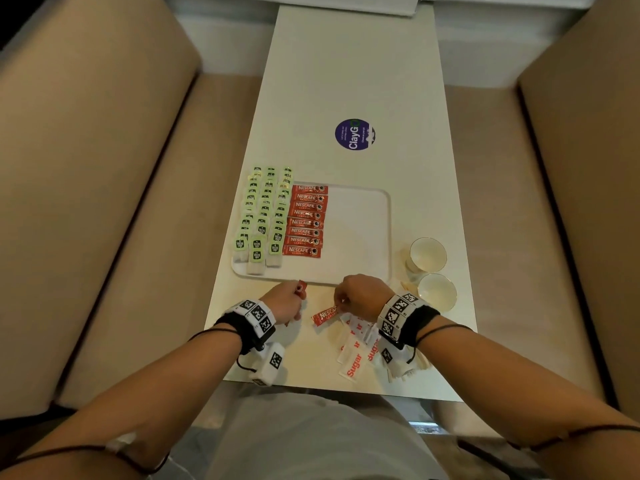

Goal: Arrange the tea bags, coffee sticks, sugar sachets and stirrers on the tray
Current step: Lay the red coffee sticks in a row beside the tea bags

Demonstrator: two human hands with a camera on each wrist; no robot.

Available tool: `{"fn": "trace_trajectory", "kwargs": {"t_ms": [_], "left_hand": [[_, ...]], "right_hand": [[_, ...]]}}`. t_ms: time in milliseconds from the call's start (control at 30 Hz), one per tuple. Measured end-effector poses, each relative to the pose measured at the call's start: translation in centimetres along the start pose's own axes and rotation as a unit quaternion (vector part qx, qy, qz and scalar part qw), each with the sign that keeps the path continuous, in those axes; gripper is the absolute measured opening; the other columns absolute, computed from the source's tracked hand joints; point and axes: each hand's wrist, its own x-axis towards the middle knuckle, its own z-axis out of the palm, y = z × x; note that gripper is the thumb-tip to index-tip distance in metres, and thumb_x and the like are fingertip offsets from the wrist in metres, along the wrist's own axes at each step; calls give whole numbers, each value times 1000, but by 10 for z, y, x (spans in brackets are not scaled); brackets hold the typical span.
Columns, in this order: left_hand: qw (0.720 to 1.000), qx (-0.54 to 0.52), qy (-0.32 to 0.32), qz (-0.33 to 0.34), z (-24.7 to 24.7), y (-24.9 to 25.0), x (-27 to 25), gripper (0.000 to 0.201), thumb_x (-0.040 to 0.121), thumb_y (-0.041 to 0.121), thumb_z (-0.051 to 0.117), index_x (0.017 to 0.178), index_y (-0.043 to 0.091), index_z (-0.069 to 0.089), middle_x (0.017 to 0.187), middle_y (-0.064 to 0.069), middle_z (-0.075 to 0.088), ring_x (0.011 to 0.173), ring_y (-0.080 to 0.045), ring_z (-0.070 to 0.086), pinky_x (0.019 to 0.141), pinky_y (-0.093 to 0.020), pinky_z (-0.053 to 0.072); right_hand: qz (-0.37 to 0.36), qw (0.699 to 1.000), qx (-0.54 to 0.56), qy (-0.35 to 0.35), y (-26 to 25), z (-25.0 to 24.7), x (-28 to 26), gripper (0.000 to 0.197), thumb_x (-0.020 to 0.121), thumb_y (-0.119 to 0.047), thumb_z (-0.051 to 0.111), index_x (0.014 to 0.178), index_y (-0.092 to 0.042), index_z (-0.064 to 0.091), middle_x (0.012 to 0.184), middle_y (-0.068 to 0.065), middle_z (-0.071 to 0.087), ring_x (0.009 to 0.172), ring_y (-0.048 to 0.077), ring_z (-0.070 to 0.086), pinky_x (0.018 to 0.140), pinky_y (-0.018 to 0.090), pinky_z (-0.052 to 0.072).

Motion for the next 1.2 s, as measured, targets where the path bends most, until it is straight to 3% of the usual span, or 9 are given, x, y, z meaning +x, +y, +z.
{"fn": "trace_trajectory", "kwargs": {"t_ms": [133,200,300,400,533,767,967,1133,1200], "left_hand": [[993,-121,4,-16,-7,4,-7,14,80,11,44,88,11,55,67,-7,52,56,-21,50,55,-27,34],[995,-99,1,22,-11,5,-8,13,76,22,60,82,11,58,67,-4,51,52,-17,44,52,-27,30],[996,-17,28,79,-14,-1,-6,26,85,33,73,91,9,66,69,0,56,59,-15,48,59,-28,36],[992,-46,56,106,-16,-5,-6,27,89,34,72,83,10,61,68,1,54,60,-16,47,63,-31,38],[987,-86,88,101,-26,-3,-7,29,90,34,73,76,15,56,64,2,51,58,-15,45,62,-31,38],[986,-126,46,103,-43,-5,-10,21,93,34,70,86,14,74,57,8,50,48,-8,42,55,-26,37],[980,-174,41,91,-51,-14,-9,21,94,30,69,90,11,74,83,-10,67,56,-10,46,59,-27,41],[979,-182,48,77,-54,-18,-5,22,95,29,68,91,8,74,84,-11,68,54,-10,45,55,-24,40],[978,-192,52,69,-56,-18,-2,20,96,27,66,92,9,73,88,-14,71,53,-10,45,55,-23,40]], "right_hand": [[-9,999,42,16,-4,-8,4,4,94,-31,67,91,-28,66,84,-10,65,78,10,59,73,26,50],[-14,996,79,32,-7,-11,6,4,94,-30,67,91,-28,65,83,-11,65,73,8,57,71,25,48],[-15,988,142,51,-11,-15,8,6,96,-28,66,98,-23,68,88,-8,68,75,9,60,71,24,46],[-8,983,171,59,-12,-17,12,16,96,-31,66,108,-21,71,95,-5,70,82,12,63,75,26,49],[1,974,220,60,-15,-24,15,17,97,-30,66,106,-20,76,86,-12,66,75,3,58,68,18,41],[13,953,302,34,-14,-30,19,14,95,-30,69,95,-18,77,82,1,74,68,9,63,69,24,53],[60,941,331,40,-10,-32,17,26,94,-40,69,88,-16,77,63,-8,64,43,-3,49,47,10,38],[64,928,364,44,-10,-25,22,18,98,-28,65,95,-14,77,71,-4,68,52,-4,55,55,15,43],[79,924,369,56,-10,-20,29,19,99,-26,64,94,-12,76,76,1,71,62,4,60,61,20,48]]}}
